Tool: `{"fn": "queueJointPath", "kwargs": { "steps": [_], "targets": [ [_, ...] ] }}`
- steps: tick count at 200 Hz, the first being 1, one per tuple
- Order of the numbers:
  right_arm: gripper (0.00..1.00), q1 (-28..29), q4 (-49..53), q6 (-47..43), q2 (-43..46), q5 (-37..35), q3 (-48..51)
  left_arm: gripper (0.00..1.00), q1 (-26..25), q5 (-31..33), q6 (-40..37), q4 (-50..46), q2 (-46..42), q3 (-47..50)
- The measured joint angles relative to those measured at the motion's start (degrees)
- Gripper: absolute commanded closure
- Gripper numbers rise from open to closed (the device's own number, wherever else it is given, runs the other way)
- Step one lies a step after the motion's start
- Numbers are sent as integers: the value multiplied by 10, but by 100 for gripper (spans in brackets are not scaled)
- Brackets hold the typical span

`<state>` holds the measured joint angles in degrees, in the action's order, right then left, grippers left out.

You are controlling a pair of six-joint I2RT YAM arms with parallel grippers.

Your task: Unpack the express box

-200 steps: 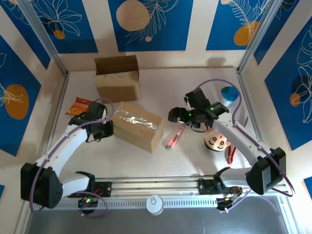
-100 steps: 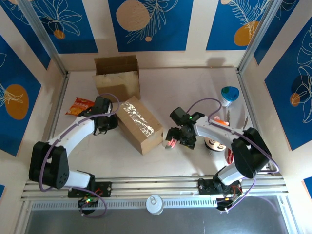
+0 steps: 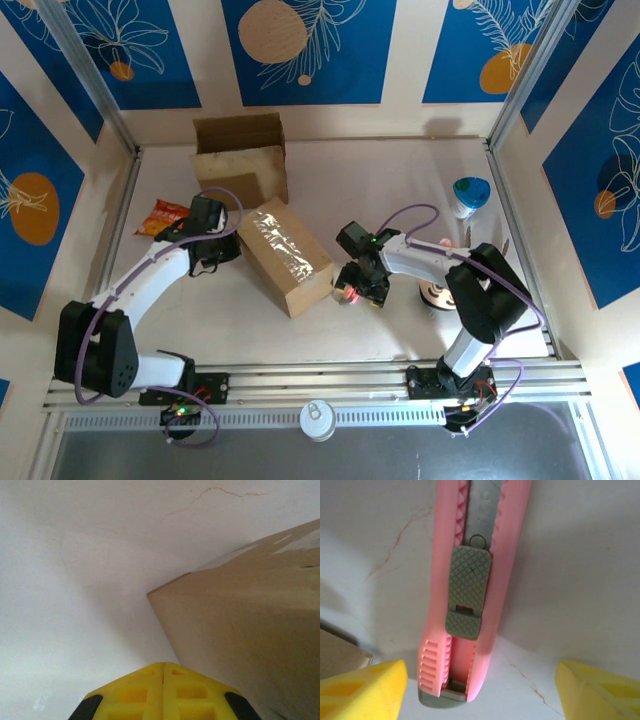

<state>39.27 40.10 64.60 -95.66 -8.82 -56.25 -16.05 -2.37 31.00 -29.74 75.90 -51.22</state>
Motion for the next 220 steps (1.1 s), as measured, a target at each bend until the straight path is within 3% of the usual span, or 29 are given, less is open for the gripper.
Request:
{"fn": "queueJointPath", "kwargs": {
  "steps": [69, 115, 152, 174, 196, 220],
  "targets": [
    [58, 6, 33, 4, -33, -17, -21, 100, 0, -6, -10, -40, -36, -1],
    [72, 6, 39, -4, -29, -26, -20, 100, -5, -18, -15, -77, -60, -22],
    [77, 7, 15, -34, 4, -31, -6, 69, -41, -27, -27, -120, -103, -100],
    [79, 7, 12, -69, 81, -46, -3, 51, -68, -47, -35, -130, -122, -151],
    [80, 8, 19, -120, 189, -61, -5, 40, -100, -72, -36, -125, -123, -183],
    [80, 17, 39, -180, 278, -61, -28, 37, -134, -103, -28, -110, -95, -209]
  ]
}}
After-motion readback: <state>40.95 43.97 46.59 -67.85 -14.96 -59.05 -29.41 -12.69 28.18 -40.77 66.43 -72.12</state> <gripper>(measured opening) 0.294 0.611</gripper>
